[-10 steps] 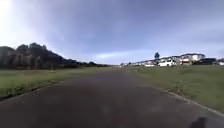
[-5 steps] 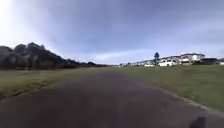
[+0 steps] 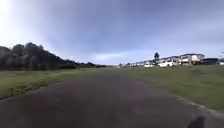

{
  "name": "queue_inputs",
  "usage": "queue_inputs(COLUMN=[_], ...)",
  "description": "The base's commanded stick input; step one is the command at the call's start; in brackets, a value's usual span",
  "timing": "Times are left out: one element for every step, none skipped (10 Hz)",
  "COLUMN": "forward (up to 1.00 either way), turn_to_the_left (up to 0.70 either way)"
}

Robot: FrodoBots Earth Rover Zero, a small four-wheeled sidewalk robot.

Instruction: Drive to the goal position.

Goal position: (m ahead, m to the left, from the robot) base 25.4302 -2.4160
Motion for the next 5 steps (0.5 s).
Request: queue_inputs(forward=[1.00,1.00,1.00,1.00,1.00], turn_to_the_left=[0.00,0.02,0.20,0.27,0.27])
